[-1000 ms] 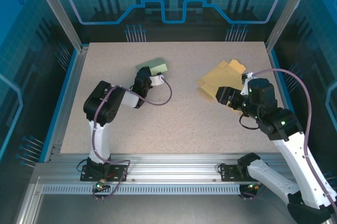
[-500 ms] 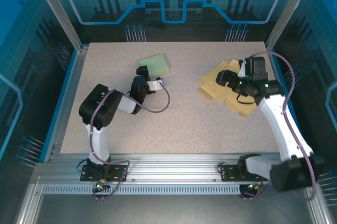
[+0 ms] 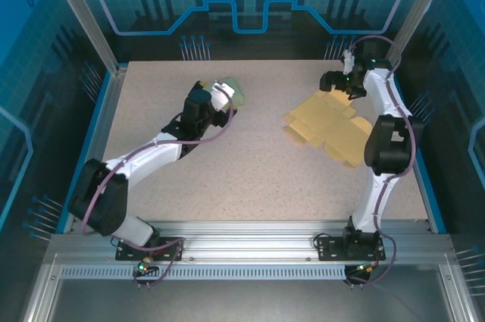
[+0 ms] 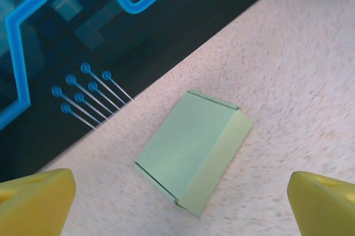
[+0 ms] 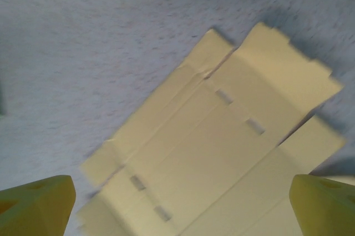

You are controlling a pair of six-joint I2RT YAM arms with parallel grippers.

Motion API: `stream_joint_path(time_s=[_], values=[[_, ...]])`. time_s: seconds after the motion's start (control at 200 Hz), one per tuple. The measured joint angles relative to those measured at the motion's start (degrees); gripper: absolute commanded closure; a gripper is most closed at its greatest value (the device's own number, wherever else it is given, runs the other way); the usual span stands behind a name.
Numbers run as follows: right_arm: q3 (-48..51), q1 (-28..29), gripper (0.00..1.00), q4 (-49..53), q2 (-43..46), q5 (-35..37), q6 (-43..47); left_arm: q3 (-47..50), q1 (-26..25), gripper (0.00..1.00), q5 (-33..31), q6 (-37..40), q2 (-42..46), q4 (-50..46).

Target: Fold the paper box

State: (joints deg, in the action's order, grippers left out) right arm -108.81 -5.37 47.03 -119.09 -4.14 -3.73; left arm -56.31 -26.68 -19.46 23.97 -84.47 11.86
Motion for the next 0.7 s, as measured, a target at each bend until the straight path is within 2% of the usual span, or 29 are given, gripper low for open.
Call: stream_joint_path(time_s=[0.11,0.28,0.525,0.695], values=[[-5.66,-0.07,0.0,2.73,-5.31,1.14,5.2,0.44,0.13,0.01,1.03,-12.02,5.51,-4.24],[-6.82,-0.48,0.0,3.06,-7.74,2.23,8.79,3.96,1.09,0.01,3.37,-25.53,12.98,-6.36],[-18.71,-2.23,0.0,4.83,-17.42,3.72,11.1,7.23,2.43,0.01,7.19,-37.35,16.65,-8.2],[-25.92,-5.33,0.01,7.5,-26.4,2.58,12.94,7.72,2.95,0.01,10.36,-42.4,17.44,-8.31]])
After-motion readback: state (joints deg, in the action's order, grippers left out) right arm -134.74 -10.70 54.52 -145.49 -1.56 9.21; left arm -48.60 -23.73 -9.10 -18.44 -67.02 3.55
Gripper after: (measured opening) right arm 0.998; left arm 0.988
